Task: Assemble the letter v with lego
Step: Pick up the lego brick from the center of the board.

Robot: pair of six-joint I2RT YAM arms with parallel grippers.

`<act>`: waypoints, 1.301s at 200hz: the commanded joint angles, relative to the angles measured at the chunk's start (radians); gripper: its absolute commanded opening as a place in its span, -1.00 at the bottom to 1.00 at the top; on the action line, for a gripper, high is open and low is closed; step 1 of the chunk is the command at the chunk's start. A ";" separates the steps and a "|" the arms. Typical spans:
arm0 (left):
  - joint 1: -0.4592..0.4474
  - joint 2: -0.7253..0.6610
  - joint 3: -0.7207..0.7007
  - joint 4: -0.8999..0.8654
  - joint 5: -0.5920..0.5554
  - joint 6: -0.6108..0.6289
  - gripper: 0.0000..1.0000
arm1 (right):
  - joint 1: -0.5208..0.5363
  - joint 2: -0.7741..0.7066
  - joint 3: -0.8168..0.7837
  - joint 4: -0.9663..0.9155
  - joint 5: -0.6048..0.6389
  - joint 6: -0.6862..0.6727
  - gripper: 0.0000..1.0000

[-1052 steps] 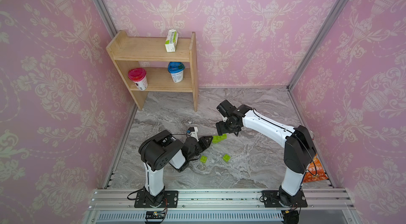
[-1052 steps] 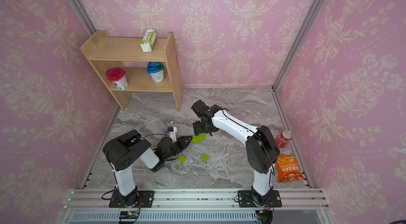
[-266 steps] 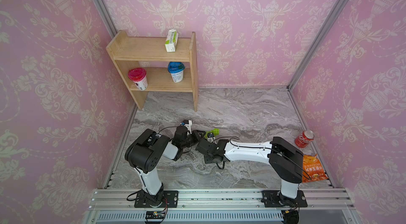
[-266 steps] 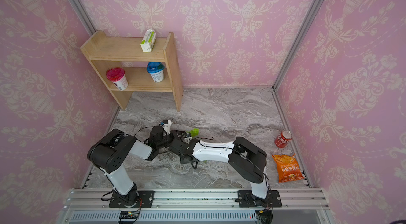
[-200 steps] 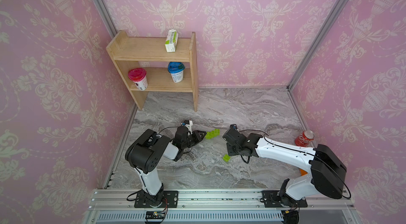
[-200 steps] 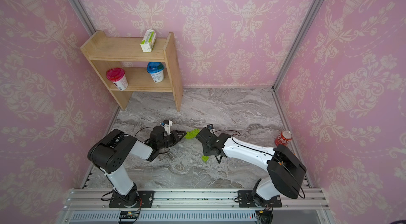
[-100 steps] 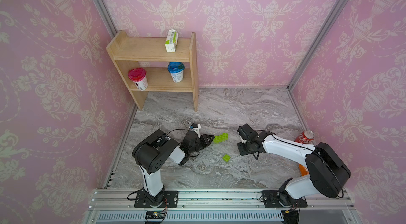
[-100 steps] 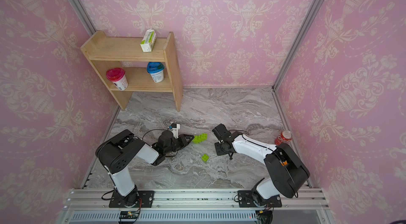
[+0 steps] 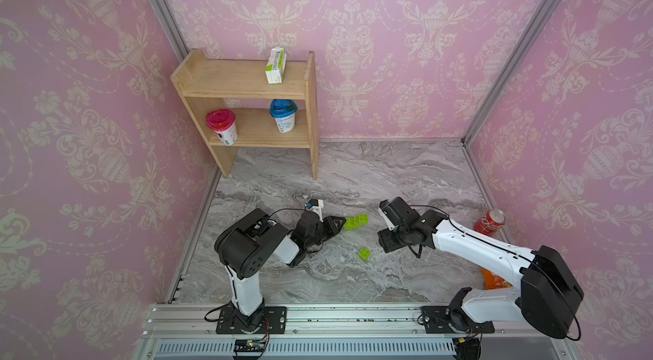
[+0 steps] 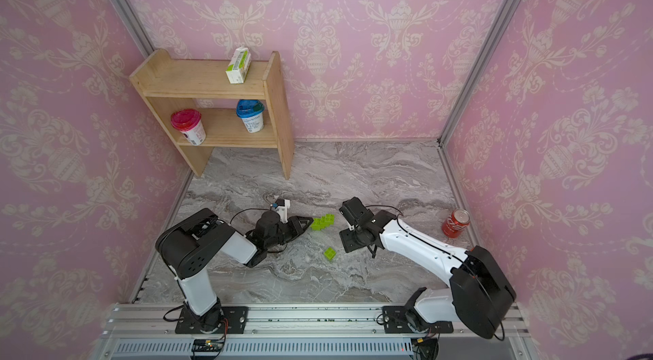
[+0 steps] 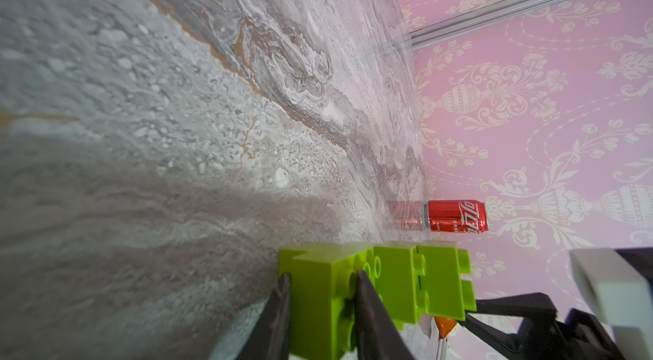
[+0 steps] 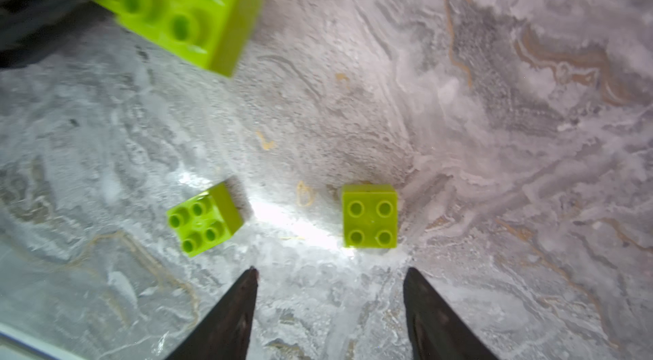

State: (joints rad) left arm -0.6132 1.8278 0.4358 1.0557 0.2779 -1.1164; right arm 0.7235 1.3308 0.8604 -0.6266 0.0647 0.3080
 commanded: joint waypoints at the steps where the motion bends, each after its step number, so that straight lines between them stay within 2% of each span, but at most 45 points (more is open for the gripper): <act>1: -0.007 0.007 -0.007 -0.088 -0.044 0.009 -0.72 | 0.082 0.026 0.036 -0.057 -0.007 -0.095 0.30; 23: -0.008 0.006 -0.012 -0.082 -0.052 0.005 -0.72 | 0.146 0.101 0.059 -0.027 -0.008 -0.136 0.27; 42: -0.008 0.003 -0.016 -0.082 -0.055 0.002 -0.72 | 0.174 0.166 0.079 0.005 -0.011 -0.151 0.15; 104: -0.007 -0.002 -0.019 -0.092 -0.060 0.007 -0.71 | 0.182 0.285 0.123 0.073 -0.047 -0.161 0.11; 117: -0.007 0.000 -0.016 -0.089 -0.059 0.007 -0.72 | 0.183 0.303 0.127 0.083 -0.055 -0.157 0.00; 154: -0.008 -0.002 -0.015 -0.091 -0.061 0.007 -0.71 | 0.183 0.343 0.142 0.079 -0.064 -0.144 -0.07; 183: -0.007 -0.005 -0.021 -0.090 -0.063 0.007 -0.72 | 0.182 0.344 0.135 0.079 -0.056 -0.138 -0.09; 200: -0.008 -0.005 -0.023 -0.089 -0.065 0.007 -0.72 | 0.182 0.337 0.134 0.077 -0.051 -0.137 -0.29; 224: -0.007 -0.005 -0.020 -0.089 -0.063 0.007 -0.72 | 0.182 0.321 0.139 0.054 -0.030 -0.135 -0.31; 241: -0.008 -0.003 -0.017 -0.090 -0.062 0.007 -0.72 | 0.182 0.278 0.137 0.030 -0.007 -0.125 -0.43; 260: -0.007 -0.003 -0.016 -0.088 -0.060 0.004 -0.72 | 0.161 0.199 0.124 -0.013 0.023 -0.105 -0.46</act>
State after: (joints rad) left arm -0.6189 1.8259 0.4355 1.0546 0.2588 -1.1164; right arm 0.8993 1.6424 0.9806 -0.5709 0.0372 0.1635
